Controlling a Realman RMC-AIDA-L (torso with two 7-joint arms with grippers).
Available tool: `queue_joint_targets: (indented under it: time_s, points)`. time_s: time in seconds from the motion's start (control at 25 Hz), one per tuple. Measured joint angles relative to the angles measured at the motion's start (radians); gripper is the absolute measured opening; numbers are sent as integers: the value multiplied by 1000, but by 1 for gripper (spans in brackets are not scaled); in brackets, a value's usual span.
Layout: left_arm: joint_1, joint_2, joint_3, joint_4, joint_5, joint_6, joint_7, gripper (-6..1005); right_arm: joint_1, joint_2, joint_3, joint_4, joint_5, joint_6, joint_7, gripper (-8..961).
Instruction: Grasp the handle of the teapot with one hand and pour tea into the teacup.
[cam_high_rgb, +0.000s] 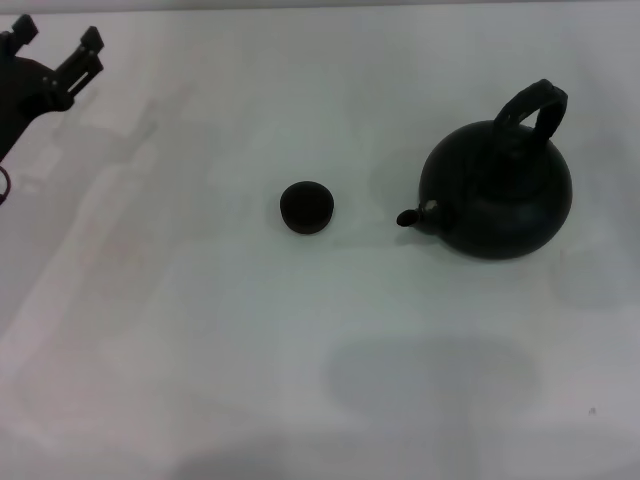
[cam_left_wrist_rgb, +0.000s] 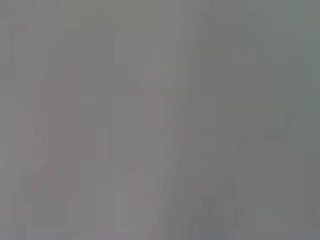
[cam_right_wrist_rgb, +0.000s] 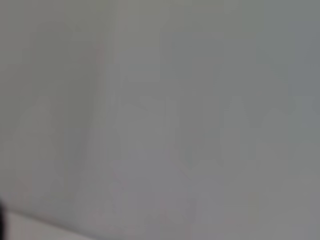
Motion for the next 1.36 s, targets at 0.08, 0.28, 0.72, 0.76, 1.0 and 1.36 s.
queue_joint_targets:
  time_s: [0.08, 0.28, 0.72, 0.76, 1.0, 1.36]
  points:
    - [3, 0, -3, -1, -20, -8, 7, 862, 17, -1, 41, 17, 0, -14, -1, 752]
    - [6, 1, -4, -22, -117, -20, 73, 861, 61, 0, 89, 42, -1, -82, -3, 752]
    - [0, 1, -4, -33, -157, -24, 101, 862, 89, -3, 91, 45, 0, -113, -11, 753]
    - [-2, 1, -4, -36, -157, -27, 102, 862, 88, -4, 91, 46, 0, -114, -11, 753]
    - [-8, 1, -4, -39, -158, -33, 102, 861, 85, 2, 92, 46, 3, -125, -25, 752]
    - [-19, 5, -4, -40, -158, -26, 103, 861, 87, 5, 95, 46, 7, -128, -36, 751]
